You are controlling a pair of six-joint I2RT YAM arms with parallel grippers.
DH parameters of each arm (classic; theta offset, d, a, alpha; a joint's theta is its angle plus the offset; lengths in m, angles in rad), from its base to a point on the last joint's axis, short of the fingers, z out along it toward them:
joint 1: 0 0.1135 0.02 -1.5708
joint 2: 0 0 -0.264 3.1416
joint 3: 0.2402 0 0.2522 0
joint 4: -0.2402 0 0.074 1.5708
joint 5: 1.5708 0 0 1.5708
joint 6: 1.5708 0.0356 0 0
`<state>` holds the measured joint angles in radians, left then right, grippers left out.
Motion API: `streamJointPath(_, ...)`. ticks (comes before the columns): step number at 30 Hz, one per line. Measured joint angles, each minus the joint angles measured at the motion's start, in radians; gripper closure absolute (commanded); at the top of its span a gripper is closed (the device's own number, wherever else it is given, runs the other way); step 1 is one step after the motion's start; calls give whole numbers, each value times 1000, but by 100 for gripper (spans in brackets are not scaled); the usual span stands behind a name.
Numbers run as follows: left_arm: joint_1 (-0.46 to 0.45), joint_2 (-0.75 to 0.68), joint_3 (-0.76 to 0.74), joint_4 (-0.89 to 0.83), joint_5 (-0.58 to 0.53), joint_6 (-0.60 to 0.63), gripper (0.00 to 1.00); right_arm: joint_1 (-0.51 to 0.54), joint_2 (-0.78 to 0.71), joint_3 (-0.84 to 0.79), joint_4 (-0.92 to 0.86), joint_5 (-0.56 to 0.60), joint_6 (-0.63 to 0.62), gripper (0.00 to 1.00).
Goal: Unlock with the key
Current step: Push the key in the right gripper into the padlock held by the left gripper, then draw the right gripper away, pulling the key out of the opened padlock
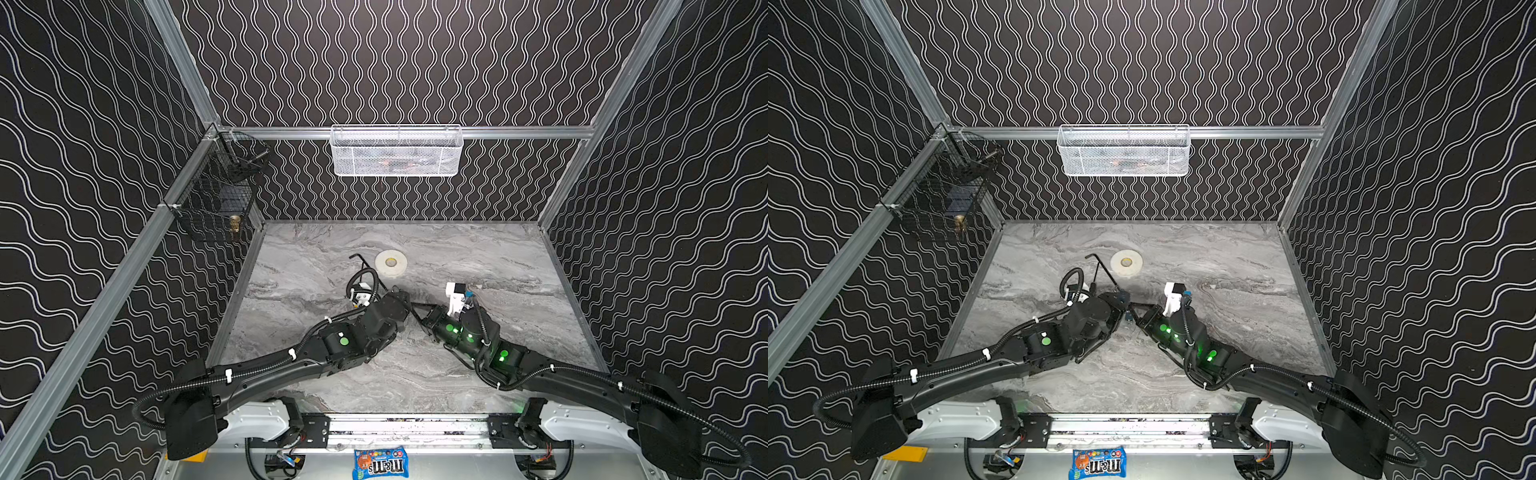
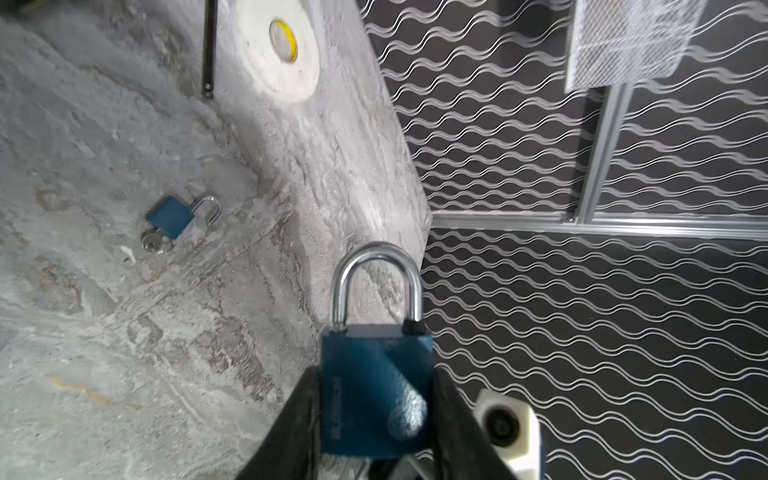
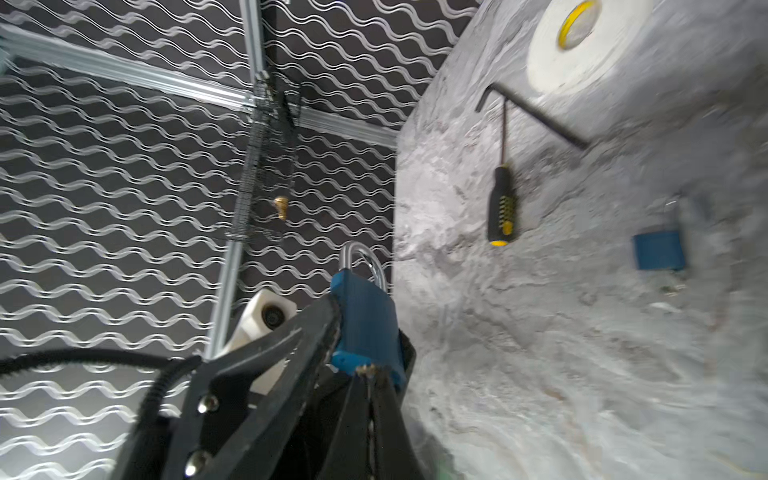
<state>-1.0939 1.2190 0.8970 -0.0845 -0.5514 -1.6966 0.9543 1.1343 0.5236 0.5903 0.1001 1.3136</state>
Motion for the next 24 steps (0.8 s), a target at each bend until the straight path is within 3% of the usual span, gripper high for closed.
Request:
streamJointPath(8, -17, -16, 25, 34, -35, -16, 100, -16, -31, 1, 69, -15, 92, 100)
streamJointPath(15, -18, -32, 33, 27, -38, 2, 100, -16, -53, 29, -2, -24, 4, 100)
streamJointPath(20, -14, -63, 29, -10, 2, 38, 100, -14, -75, 30, -27, -56, -118, 63)
streamJointPath(24, 35, -93, 27, -57, 41, 127, 100, -14, -129, 38, -97, -59, -219, 52)
